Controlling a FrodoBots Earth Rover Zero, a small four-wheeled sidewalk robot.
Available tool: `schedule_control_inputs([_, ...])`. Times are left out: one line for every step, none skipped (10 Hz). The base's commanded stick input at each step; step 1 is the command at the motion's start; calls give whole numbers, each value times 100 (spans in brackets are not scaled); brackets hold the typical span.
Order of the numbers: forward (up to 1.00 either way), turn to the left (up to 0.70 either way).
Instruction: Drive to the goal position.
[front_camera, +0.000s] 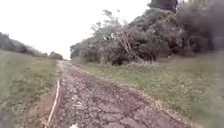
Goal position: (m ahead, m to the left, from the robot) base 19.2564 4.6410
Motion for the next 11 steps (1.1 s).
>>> schedule_control_inputs([85, 33])
schedule_control_inputs([85, 27])
schedule_control_inputs([85, 0])
schedule_control_inputs([85, 0])
schedule_control_inputs([85, 0])
schedule_control_inputs([85, 0])
schedule_control_inputs([85, 0])
schedule_control_inputs([85, 8])
schedule_control_inputs([85, 34])
schedule_control_inputs([85, 34])
schedule_control_inputs([85, 34])
